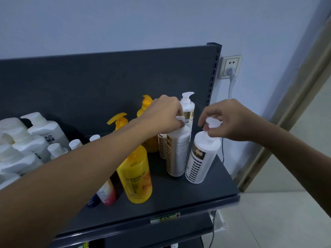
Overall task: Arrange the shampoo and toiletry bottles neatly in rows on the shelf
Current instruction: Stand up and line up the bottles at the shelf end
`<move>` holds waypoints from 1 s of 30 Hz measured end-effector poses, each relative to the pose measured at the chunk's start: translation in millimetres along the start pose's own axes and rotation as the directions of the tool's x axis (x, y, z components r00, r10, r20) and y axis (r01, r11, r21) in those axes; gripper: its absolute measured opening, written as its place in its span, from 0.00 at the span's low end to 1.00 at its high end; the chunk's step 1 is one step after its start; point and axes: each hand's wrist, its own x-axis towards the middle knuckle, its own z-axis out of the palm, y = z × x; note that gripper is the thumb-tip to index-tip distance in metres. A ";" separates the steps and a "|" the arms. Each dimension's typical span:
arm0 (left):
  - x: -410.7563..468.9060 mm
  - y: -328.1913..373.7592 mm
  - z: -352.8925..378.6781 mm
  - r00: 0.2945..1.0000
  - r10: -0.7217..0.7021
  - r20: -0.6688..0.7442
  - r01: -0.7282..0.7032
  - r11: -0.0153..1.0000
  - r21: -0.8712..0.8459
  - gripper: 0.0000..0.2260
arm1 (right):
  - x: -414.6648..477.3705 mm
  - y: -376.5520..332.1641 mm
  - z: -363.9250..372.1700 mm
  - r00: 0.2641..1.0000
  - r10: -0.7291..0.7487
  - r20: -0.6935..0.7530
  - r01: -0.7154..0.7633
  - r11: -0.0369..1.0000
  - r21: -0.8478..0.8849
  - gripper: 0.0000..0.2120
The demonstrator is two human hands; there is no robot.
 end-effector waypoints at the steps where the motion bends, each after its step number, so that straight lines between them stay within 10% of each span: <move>1: 2.0 1.9 1.4 1.000 0.004 -0.008 -0.004 1.000 -0.009 0.09 | -1.3 0.0 -2.5 0.998 -0.035 0.043 0.034 0.999 0.020 0.10; 23: 36.5 -1.1 -6.6 0.996 0.017 0.093 0.000 0.983 -0.183 0.11 | -1.3 6.0 -7.9 0.968 -0.066 0.243 0.027 0.986 0.163 0.14; 30: 45.3 -37.6 -5.6 0.976 -0.018 0.218 -0.068 0.923 0.380 0.18 | 14.7 14.9 -11.2 0.992 0.128 0.011 -0.125 0.943 0.308 0.06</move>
